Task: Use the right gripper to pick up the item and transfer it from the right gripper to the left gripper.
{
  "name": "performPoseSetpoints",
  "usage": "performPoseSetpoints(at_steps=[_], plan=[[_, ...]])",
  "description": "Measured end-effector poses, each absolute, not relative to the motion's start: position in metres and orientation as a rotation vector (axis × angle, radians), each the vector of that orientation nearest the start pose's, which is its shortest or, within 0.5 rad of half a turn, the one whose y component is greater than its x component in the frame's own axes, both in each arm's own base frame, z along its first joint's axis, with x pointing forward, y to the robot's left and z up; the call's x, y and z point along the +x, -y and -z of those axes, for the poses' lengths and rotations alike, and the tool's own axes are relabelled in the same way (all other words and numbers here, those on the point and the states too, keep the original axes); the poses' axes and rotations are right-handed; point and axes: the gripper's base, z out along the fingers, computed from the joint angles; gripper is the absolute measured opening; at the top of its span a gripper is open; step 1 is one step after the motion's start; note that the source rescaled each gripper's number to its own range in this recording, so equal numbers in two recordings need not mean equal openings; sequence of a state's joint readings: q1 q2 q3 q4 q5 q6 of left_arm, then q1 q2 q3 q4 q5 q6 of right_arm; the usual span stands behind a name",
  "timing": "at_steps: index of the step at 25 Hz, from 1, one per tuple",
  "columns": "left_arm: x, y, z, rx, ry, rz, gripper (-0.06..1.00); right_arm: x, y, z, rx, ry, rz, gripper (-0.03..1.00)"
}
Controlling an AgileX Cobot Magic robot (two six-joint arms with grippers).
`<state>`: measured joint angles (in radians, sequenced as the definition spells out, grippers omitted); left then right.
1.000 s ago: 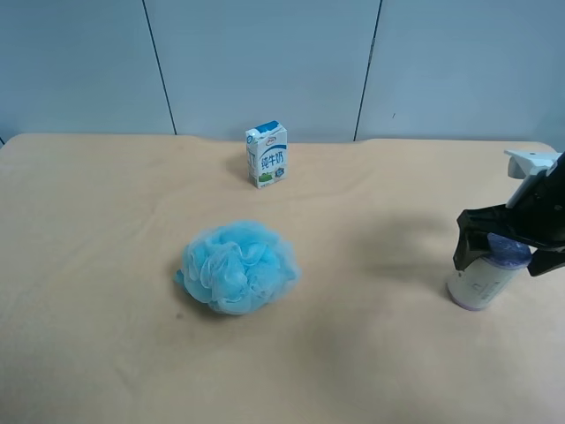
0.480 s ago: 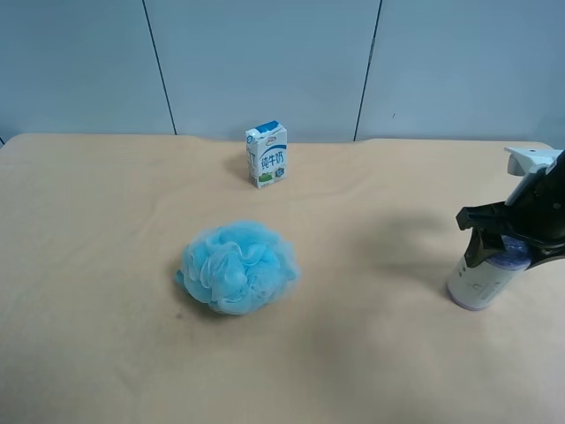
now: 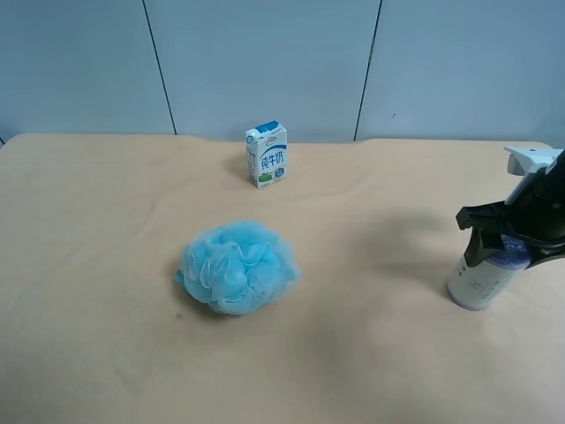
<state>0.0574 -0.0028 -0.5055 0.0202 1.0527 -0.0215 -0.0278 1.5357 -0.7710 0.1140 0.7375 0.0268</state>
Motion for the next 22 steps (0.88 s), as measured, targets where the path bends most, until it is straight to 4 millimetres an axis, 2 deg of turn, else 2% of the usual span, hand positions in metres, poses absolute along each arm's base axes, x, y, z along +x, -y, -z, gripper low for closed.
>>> performPoseSetpoints(at_steps=[8,18,22], plan=[[-0.006,-0.001,-0.280,-0.081,-2.026,-0.047,1.00,0.251,-0.001,-0.181,0.197,-2.969,-0.134,0.00],[-0.006,-0.001,-0.280,-0.081,-2.026,-0.047,1.00,0.228,-0.003,-0.231,0.177,-2.814,-0.172,0.00],[-0.006,-0.001,-0.280,-0.081,-2.026,-0.047,1.00,0.222,-0.004,-0.239,0.173,-2.798,-0.179,0.00]])
